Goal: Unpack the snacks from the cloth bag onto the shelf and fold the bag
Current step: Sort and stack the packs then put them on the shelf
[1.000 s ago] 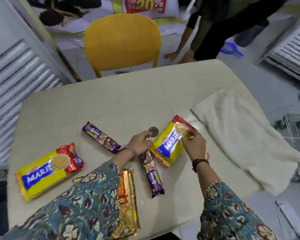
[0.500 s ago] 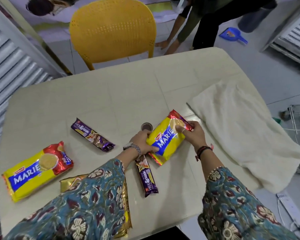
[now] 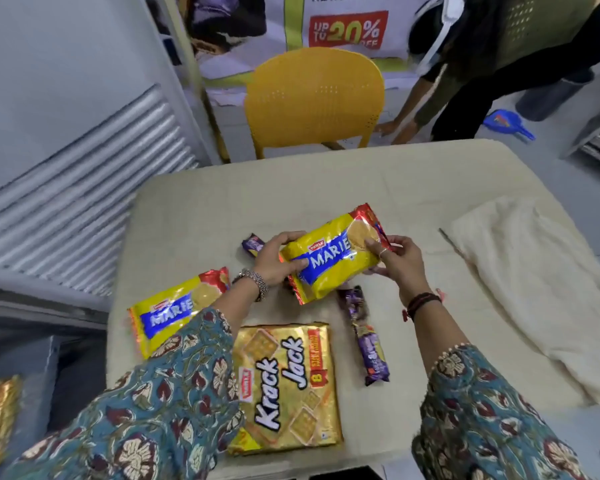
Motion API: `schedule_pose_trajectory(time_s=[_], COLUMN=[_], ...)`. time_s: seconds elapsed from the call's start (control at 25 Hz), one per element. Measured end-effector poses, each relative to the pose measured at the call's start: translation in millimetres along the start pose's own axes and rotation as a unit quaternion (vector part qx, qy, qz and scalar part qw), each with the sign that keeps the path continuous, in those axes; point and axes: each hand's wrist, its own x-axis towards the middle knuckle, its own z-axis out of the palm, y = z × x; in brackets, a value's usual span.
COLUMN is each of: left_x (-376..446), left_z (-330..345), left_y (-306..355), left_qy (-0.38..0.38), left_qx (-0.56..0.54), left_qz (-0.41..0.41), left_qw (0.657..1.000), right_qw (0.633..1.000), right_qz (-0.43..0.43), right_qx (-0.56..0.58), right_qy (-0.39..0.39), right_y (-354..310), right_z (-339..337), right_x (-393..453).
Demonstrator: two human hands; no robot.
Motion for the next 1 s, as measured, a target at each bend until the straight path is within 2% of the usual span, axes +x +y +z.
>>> schedule_pose_trajectory(time_s=[0.08,0.28,0.48,0.6,0.76,0.88,1.0], left_x=[-24,-88,-126,-127,-124,-129,-141], left_z=[-47,-138,-180,-183,-181,-177,-168], left_y=[-15,-76,-125,-126,-128,-131,-136], left_qy=[0.034,0.179,0.245,0.23,0.217,0.259,0.326], left_qx=[-0.018,-0.084,-0.151,-0.159,-0.162,-0.206,-0.23], left_qz=[-0.013,-0.08,-0.134,-0.125,-0.106,-0.114,-0.119], left_qw=[0.999,0.977,0.948,0.952,0.957,0.937,0.909], right_qw=[0.999,0.984,0.95,0.93,0.914,0.907,0.843], right_qz=[0.006,0.012,-0.015,-0.049,-0.056,-0.148,-0.178], right_qx=[-0.015,-0.105,-0.252,-0.318,-0.353,-0.385,-0.504], right_qy=[-0.041,-0.145,-0.185,-0.175,-0.192,-0.085,-0.059], right_y=[3,25,51,56,53,47,48], right_z=[43,147,215,220,209,196,184], right_x=[-19,-68,-96,-99,-94,-80,-58])
